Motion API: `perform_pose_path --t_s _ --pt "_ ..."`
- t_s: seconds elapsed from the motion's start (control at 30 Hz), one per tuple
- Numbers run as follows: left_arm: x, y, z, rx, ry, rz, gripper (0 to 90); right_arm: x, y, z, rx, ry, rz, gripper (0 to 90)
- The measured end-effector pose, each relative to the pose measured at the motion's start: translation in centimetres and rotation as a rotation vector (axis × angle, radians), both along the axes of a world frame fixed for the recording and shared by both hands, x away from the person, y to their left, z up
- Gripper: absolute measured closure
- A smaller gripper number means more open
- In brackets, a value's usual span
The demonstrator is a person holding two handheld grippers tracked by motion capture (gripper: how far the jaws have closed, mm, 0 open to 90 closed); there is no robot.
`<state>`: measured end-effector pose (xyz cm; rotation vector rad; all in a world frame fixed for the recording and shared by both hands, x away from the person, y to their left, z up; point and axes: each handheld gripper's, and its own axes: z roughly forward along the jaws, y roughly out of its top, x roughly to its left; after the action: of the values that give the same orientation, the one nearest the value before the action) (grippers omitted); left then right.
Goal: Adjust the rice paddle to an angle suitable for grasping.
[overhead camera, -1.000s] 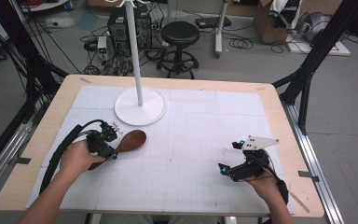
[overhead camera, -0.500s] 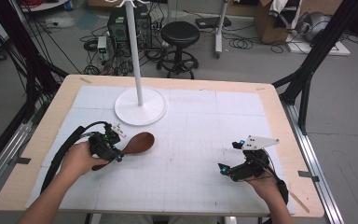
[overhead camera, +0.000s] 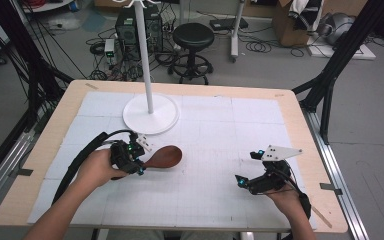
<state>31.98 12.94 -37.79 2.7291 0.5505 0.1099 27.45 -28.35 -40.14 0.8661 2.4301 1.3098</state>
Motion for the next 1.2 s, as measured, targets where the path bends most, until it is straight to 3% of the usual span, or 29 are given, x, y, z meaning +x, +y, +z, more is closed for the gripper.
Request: perform_pose_path --t_s 0.57,0.7,0.87,1.2 --pt "-0.1 -5.8 1.0 0.046 -0.022 -0.164 77.9 0.0 -0.4 0.2 0.026 -0.007 0.002 0.9" --pt "0.0 -6.9 1.1 0.037 -0.001 -0.203 77.9 0.0 -0.6 0.2 0.033 -0.006 -0.005 0.9" --pt "-0.2 -8.7 1.0 0.050 -0.006 -0.276 77.9 0.0 -0.7 0.2 0.034 -0.006 -0.008 0.9" --pt "0.1 -11.7 0.7 0.069 -0.018 -0.333 77.9 -0.1 -1.1 0.3 0.045 -0.009 -0.013 0.9"
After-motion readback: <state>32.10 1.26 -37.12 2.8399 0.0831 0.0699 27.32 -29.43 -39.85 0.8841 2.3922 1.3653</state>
